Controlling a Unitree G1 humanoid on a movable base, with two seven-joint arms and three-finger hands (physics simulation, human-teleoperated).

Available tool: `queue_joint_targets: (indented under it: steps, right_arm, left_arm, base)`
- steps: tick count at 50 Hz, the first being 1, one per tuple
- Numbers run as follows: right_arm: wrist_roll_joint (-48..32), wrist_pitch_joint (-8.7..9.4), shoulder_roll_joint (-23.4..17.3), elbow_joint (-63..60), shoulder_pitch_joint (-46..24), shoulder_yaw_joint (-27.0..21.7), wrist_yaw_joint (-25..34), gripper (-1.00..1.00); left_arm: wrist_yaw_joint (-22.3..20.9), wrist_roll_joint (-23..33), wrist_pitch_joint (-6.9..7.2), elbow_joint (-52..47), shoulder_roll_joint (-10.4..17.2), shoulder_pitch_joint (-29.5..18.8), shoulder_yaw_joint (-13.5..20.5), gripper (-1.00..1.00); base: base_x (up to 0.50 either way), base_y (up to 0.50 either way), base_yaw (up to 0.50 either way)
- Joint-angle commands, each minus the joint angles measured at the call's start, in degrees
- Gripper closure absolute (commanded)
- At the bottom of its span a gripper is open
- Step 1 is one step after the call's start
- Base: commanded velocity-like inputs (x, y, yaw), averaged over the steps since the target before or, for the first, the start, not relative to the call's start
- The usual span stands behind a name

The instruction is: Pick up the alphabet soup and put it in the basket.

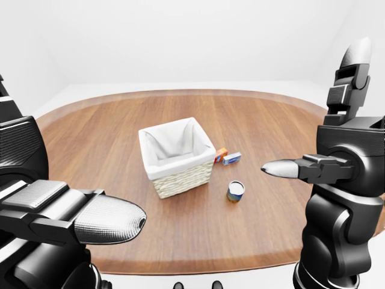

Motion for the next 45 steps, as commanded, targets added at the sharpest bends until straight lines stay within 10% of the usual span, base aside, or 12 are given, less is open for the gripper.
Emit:
queue_joint_targets:
  steps: [1, 7, 8, 21, 45]
  right_arm:
    - [-0.36, 0.0, 0.34, -0.04, 0.56, 0.52, -0.03, -1.0]
    - [0.27, 0.0, 0.98, 0.74, -0.06, -0.47, -2.38, -1.0]
    - [-15.03, 0.0, -13.34, 13.25, -4.52, 8.97, 4.47, -1.0]
    - [-34.85, 0.0, -1.82, 16.46, -5.97, 5.45, 20.19, -1.0]
    - [-42.17, 0.0, -2.14, 20.2, -3.24, 5.52, 27.17, -1.0]
  left_arm:
    - [1.22, -1.77, 0.0, -0.02, 0.84, 0.17, 0.15, -1.0]
    - [0.41, -0.91, 0.0, -0.02, 0.51, 0.18, 0.06, -1.0]
    - [0.65, -0.54, 0.0, -0.02, 1.1, 0.69, -1.32, -1.0]
    - [1.34, -1.18, 0.0, -0.02, 1.54, 0.87, -1.57, -1.0]
    - [0.87, -0.35, 0.0, -0.02, 1.71, 1.31, -2.36, -1.0]
  base:
    - [0.5, 0.09, 0.0]
    - [0.48, 0.15, 0.0]
    - [0.0, 0.0, 0.0]
    - [0.0, 0.0, 0.0]
    - [0.0, 0.0, 0.0]
